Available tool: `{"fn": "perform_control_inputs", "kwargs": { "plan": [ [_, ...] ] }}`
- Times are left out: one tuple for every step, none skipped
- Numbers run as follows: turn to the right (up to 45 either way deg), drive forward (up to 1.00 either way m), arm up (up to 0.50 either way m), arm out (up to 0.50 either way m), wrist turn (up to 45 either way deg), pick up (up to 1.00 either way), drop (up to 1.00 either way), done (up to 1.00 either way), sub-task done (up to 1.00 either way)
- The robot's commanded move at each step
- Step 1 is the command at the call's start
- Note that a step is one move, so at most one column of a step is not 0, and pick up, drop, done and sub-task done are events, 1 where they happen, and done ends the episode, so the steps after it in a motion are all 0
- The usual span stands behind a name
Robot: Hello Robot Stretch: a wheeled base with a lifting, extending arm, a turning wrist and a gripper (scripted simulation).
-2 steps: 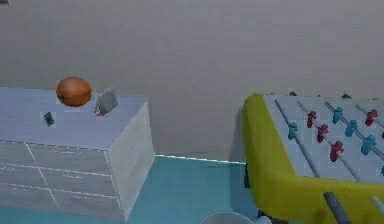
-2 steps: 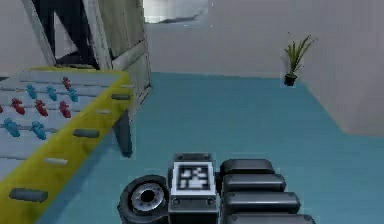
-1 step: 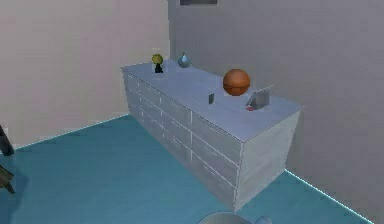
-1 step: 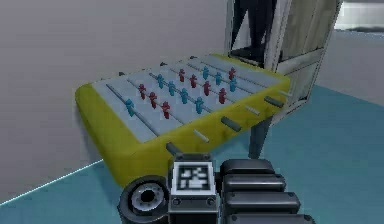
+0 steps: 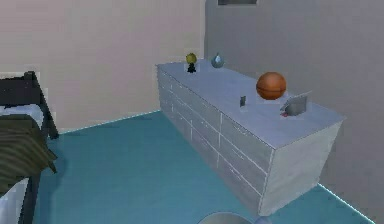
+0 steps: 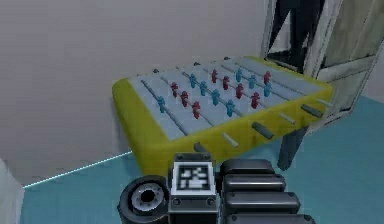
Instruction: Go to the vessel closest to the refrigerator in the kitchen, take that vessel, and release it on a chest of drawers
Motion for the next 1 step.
{"fn": "perform_control_inputs", "kwargs": {
  "plan": [
    [0.0, 0.35, 0.0, 0.0, 0.0, 0.0, 0.0, 0.0, 0.0]
  ]
}}
